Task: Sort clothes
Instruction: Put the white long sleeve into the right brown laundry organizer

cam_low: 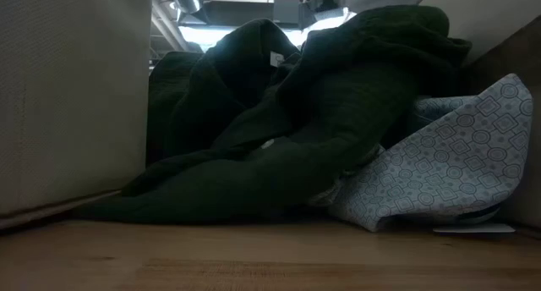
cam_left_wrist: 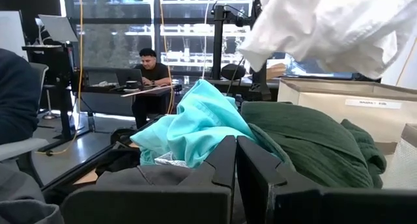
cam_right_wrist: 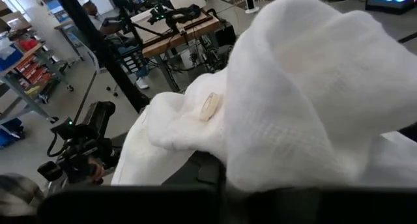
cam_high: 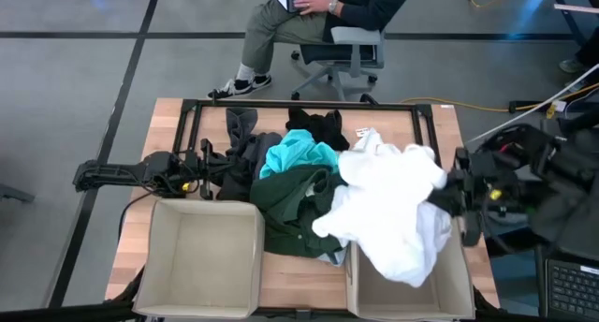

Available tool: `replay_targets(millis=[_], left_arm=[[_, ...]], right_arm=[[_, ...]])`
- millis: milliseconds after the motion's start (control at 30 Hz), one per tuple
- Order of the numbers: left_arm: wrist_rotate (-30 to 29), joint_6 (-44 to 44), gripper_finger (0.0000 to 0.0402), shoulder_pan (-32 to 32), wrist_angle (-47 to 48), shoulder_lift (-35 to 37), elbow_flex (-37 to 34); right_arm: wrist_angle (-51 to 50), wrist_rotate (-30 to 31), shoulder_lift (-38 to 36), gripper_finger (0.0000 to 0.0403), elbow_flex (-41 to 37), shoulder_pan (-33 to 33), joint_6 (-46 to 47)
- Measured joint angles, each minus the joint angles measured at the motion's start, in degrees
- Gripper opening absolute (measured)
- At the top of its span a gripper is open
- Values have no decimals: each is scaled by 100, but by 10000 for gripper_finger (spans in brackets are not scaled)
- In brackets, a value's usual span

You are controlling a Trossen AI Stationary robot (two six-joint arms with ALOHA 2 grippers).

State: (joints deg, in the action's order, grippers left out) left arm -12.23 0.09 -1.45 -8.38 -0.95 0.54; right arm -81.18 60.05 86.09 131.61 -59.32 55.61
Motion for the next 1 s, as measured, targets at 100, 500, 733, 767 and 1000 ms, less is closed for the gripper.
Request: replay_targets(millis=[100,500,733,767,1000], left_arm=[[0,-41,5,0,-5,0,0],[0,-117,5,0,-4,0,0],[1,-86,5,0,-32,0,0],[0,-83,5,0,-46,0,0],[0,-80,5,0,-106,2,0]], right_arm=[[-3,230,114,30,0,-329,309],[-881,424,658,27,-2,-947,2344],[-883,-146,717,21,-573,-930,3181],[-877,-183,718,22,-672,-930,3223],[-871,-523,626,22,-1474,-930,3545]])
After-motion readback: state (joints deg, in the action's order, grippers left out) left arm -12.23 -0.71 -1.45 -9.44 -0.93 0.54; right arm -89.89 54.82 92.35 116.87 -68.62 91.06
